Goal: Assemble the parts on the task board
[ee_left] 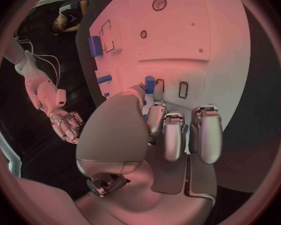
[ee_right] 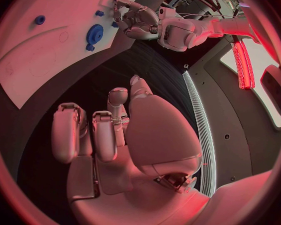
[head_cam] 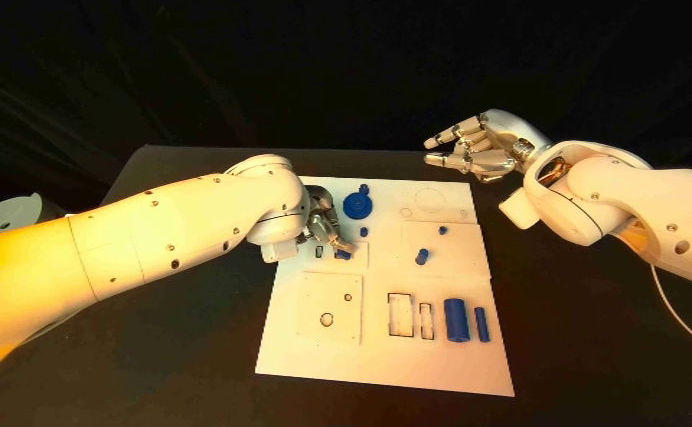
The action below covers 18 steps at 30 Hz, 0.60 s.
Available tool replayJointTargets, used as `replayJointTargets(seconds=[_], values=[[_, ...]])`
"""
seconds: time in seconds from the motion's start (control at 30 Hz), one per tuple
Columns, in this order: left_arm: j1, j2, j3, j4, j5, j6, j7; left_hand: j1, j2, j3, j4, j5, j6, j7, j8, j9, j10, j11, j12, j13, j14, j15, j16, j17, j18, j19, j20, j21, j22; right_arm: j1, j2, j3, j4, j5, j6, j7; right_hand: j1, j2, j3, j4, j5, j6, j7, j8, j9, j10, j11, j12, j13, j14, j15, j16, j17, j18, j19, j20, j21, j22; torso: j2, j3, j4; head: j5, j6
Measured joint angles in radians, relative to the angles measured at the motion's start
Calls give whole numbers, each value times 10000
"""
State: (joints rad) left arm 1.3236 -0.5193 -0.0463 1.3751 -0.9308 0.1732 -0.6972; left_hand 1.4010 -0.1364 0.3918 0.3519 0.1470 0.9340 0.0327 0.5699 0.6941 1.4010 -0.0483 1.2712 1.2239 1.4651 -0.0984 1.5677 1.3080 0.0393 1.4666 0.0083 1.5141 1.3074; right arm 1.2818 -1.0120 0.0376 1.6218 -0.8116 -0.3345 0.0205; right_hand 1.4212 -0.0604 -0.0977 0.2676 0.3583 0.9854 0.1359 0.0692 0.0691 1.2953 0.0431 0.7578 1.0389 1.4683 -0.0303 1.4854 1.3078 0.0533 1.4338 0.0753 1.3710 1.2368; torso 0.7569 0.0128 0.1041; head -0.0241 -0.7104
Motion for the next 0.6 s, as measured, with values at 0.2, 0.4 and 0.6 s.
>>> replayJointTargets(seconds=[0.2, 0.4, 0.6], values=[[-6, -228, 49, 239, 22, -311, -11, -560, -439, 844, -223, 0, 2, 27, 136, 242, 15, 53, -1, 128, 0, -1, 0, -1, 0, 0, 0, 0, 0, -7, 34, -7, -53, -15, 7, -1, 0, 0, 0, 0, 0, 0, 0, 0, 0, 0, 0, 0, 0, 0, 0, 0, -1, 0, 0, 0, 0, 0, -2, 2, 5, -9, -2], [-4, -488, 67, 579, 52, -713, -12, -675, -457, 1136, -455, -1, 3, 31, 137, 294, 15, 53, 0, 143, 0, 0, 0, -2, 0, 0, 0, 0, -1, -15, 53, -15, -96, -25, 12, -1, 0, 0, -27, -27, 0, 0, 0, 0, -1, 0, 0, 0, -11, 0, 0, -39, -1, 0, 0, 0, 0, -8, -2, 12, 9, -7, -1], [-4, -691, 70, 843, 35, -1132, -14, -767, -549, 1229, -549, -4, 4, 34, 178, 329, 15, 54, 0, 176, 0, 0, 0, -2, 0, 0, 1, 0, -1, -22, 64, -19, -118, -34, 15, 1, 0, 0, -27, -27, -41, 0, 0, 0, -1, 0, 0, 0, -27, 0, 0, -39, -2, 0, 0, 0, 0, -8, 2, 15, 12, 25, -1]])
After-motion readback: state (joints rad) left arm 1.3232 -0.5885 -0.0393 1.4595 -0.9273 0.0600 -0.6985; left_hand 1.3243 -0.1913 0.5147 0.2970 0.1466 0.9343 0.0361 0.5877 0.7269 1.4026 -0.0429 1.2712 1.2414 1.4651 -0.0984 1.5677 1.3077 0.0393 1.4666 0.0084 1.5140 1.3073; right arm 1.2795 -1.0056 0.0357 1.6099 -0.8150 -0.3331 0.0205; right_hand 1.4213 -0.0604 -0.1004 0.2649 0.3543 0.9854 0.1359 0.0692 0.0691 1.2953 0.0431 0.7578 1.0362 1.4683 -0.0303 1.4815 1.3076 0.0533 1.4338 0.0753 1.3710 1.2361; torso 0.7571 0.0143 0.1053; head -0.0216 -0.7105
